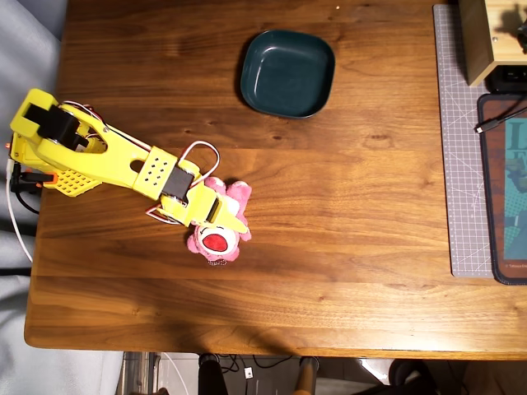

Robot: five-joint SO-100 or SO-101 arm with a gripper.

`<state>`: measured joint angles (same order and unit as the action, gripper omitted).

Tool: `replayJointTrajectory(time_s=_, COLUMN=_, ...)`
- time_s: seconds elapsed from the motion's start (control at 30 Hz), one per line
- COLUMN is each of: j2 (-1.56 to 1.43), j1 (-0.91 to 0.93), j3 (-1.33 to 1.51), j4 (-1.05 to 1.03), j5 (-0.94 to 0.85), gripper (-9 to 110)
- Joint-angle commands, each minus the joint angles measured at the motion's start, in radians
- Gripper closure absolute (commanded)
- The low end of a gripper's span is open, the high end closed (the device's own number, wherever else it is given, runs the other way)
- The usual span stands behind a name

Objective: Grasp a strawberry bear and put it in the bin.

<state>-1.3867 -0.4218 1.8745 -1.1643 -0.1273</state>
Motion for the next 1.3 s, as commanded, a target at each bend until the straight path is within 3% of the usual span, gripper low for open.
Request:
replayJointTrajectory(time_s=0.0, j2=-0.003, j1=0.002, j3=-0.029, j4=0.006, j5=0.005, gripper=57)
replayJointTrajectory(time_s=0.23, j2=-0.003, j1=0.0, j3=-0.028, j4=0.003, j5=0.009, gripper=60)
replayJointTrajectory(time_s=0.43, j2=-0.003, j1=0.002, j3=-0.023, j4=-0.002, j5=0.009, gripper=92)
replayJointTrajectory(time_s=0.77, j2=-0.025, j1=0.025, j3=-0.015, j4=0.006, j5=0.011, gripper=94)
replayJointTrajectory(time_s=1.03, j2=-0.101, j1=0.052, j3=0.003, j4=0.02, j5=0.011, gripper=102)
replayJointTrajectory(time_s=1.27, j2=-0.258, j1=0.23, j3=-0.044, j4=-0.132, j5=0.023, gripper=102)
